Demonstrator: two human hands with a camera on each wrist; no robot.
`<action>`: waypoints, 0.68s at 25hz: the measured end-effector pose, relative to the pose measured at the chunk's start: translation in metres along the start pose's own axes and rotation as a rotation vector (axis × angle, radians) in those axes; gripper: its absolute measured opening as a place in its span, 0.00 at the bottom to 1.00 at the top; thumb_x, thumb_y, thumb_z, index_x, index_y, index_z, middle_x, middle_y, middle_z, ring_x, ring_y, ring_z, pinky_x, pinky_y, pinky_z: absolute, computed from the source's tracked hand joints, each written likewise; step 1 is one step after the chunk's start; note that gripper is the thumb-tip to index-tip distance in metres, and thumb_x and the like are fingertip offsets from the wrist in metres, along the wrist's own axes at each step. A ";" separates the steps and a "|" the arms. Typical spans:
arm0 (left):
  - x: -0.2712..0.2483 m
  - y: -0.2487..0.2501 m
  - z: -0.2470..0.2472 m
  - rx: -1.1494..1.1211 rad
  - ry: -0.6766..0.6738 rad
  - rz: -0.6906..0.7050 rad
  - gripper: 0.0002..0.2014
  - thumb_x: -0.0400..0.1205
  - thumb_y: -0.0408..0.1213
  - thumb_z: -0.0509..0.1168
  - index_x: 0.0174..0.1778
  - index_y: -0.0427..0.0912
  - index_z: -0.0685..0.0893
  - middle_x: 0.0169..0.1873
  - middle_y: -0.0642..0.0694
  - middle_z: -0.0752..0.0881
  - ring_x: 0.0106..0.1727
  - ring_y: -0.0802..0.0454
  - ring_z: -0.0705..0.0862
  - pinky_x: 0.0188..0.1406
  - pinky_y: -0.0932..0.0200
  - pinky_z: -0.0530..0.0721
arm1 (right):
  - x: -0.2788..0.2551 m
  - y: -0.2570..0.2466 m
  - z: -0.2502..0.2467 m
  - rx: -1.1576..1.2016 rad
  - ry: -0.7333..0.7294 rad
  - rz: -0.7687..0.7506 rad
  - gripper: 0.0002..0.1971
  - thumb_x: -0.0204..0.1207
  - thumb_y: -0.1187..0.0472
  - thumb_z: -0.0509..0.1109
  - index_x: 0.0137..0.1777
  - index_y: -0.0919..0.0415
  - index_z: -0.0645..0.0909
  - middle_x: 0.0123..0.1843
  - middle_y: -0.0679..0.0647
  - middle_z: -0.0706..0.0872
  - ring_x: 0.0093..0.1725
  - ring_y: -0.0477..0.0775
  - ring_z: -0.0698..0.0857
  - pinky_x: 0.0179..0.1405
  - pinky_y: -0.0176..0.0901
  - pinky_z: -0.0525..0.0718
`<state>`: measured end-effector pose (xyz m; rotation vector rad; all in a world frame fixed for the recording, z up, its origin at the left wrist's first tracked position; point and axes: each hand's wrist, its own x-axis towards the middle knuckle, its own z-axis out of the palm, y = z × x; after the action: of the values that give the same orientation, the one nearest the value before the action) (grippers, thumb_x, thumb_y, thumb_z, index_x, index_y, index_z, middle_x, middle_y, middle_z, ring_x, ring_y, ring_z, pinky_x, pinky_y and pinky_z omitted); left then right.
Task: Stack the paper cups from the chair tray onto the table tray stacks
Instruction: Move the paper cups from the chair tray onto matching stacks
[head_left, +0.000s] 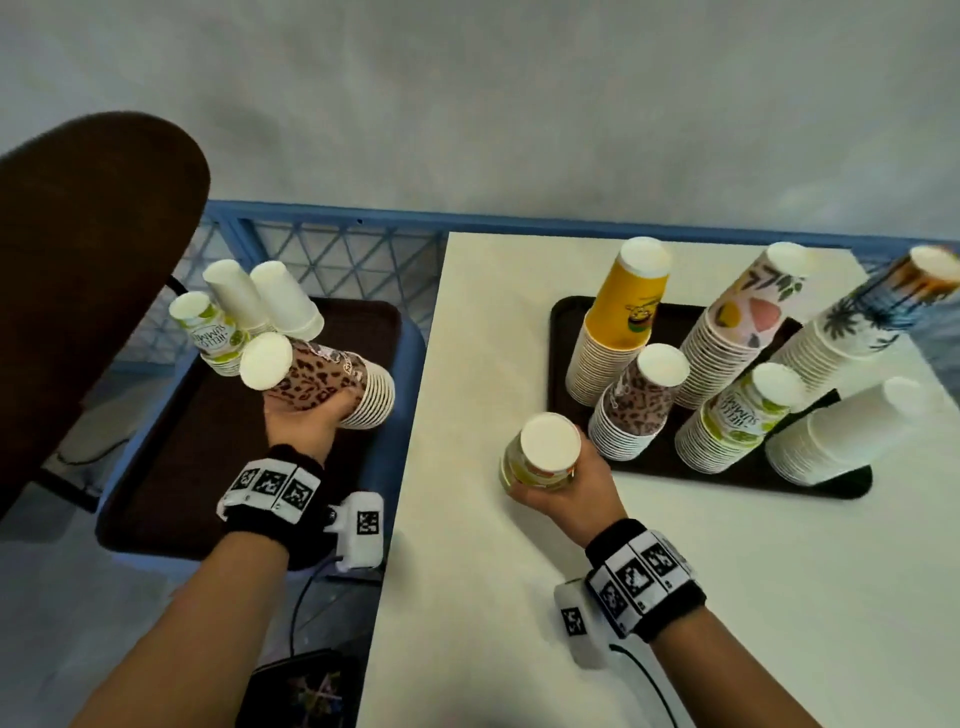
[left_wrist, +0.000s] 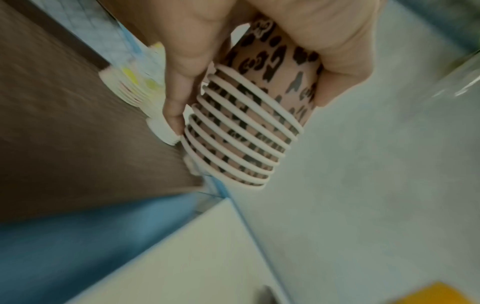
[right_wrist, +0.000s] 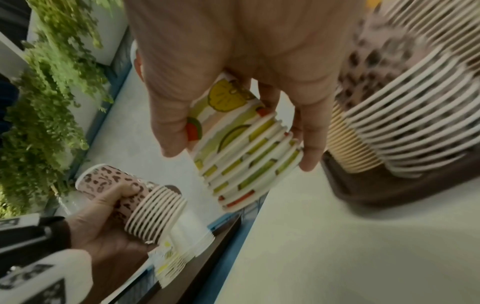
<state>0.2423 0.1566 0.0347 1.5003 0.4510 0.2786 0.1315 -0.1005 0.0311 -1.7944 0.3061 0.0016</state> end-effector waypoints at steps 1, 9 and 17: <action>-0.019 0.012 0.015 -0.062 -0.056 0.014 0.29 0.63 0.19 0.74 0.58 0.42 0.77 0.59 0.38 0.84 0.59 0.45 0.83 0.69 0.36 0.77 | -0.004 -0.001 -0.015 0.022 0.018 -0.018 0.37 0.53 0.73 0.84 0.62 0.58 0.73 0.58 0.56 0.83 0.54 0.47 0.82 0.60 0.30 0.79; -0.153 0.070 0.167 -0.127 -0.497 0.147 0.31 0.49 0.45 0.75 0.49 0.44 0.81 0.49 0.47 0.87 0.51 0.52 0.86 0.60 0.52 0.84 | -0.022 -0.023 -0.161 0.003 0.423 -0.250 0.38 0.50 0.68 0.86 0.63 0.68 0.76 0.57 0.51 0.81 0.58 0.43 0.80 0.59 0.28 0.79; -0.184 0.038 0.237 0.188 -0.539 0.124 0.40 0.60 0.29 0.80 0.68 0.44 0.72 0.54 0.51 0.81 0.59 0.54 0.79 0.64 0.56 0.78 | 0.029 -0.018 -0.221 -0.031 0.468 -0.154 0.35 0.57 0.70 0.82 0.66 0.65 0.74 0.55 0.51 0.82 0.55 0.48 0.80 0.53 0.30 0.75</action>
<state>0.1897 -0.1345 0.0958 1.7132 -0.0493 -0.0793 0.1271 -0.3138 0.0984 -1.8309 0.5006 -0.5305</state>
